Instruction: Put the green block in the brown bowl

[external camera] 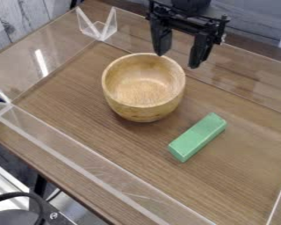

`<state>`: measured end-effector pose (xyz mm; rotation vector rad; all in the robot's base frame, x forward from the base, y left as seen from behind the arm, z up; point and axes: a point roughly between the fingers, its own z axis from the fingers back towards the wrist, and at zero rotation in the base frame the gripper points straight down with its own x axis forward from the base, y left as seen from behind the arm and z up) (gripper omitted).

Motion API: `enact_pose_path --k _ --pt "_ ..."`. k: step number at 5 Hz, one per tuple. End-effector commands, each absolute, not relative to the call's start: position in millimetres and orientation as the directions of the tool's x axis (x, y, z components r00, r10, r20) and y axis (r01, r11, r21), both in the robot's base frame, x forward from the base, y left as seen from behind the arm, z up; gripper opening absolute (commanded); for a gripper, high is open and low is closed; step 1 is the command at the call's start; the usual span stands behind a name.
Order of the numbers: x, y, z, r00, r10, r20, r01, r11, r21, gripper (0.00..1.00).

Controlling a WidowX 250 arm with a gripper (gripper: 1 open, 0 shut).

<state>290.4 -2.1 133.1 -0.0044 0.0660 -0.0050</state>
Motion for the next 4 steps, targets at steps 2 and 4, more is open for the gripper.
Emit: enact_pose_path --k 2,4 --pt "282 -26 109.4 0.983 -0.14 -0.121 0.14 0.99 -0.009 1.0" --pt "283 -53 72.5 0.954 -0.263 -0.144 0.263 0.965 -0.017 1.0"
